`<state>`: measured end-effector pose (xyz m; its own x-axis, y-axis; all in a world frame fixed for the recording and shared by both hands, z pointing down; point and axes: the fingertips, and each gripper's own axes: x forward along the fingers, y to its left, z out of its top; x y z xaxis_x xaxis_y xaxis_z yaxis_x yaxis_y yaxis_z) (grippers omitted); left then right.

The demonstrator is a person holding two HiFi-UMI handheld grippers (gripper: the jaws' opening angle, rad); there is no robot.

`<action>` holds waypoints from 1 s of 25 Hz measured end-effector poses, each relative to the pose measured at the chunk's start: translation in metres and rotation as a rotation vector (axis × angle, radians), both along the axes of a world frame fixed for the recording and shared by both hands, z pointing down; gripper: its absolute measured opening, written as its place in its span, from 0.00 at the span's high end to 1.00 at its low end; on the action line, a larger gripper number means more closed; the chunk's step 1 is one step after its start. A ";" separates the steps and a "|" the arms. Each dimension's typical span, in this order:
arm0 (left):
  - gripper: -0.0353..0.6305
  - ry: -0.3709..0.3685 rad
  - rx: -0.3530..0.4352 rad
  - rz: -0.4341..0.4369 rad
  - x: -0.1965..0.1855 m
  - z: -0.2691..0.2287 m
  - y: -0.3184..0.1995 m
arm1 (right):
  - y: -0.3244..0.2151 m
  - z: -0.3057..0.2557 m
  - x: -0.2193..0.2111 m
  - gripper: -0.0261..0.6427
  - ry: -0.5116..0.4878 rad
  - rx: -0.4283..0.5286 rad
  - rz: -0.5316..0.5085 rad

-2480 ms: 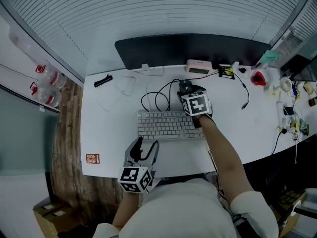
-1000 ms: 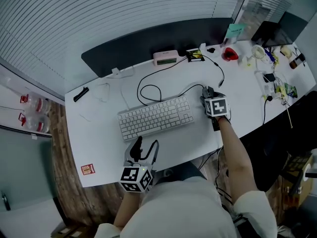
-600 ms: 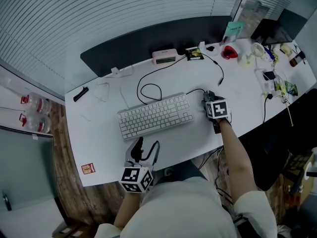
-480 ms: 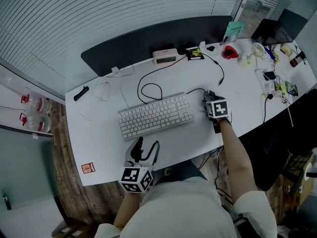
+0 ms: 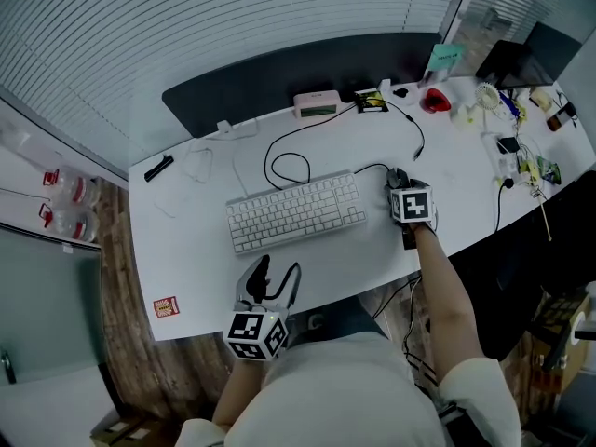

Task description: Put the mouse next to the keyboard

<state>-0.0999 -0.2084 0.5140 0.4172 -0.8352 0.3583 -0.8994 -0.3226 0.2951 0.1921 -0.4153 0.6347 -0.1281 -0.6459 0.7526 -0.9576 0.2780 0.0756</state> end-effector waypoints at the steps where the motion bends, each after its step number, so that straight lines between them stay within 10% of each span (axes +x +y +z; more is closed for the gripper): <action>1: 0.54 -0.001 0.003 0.000 -0.001 -0.001 0.003 | 0.002 -0.004 -0.001 0.52 -0.006 0.008 0.001; 25: 0.71 -0.015 0.075 -0.033 -0.008 -0.024 0.104 | 0.202 -0.146 -0.113 0.87 -0.301 0.396 -0.186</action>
<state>-0.1078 -0.1042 0.4903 0.3837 -0.8733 0.3003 -0.9141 -0.3129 0.2580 0.0788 -0.2134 0.4891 -0.4404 -0.8192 0.3675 -0.8904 0.4511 -0.0614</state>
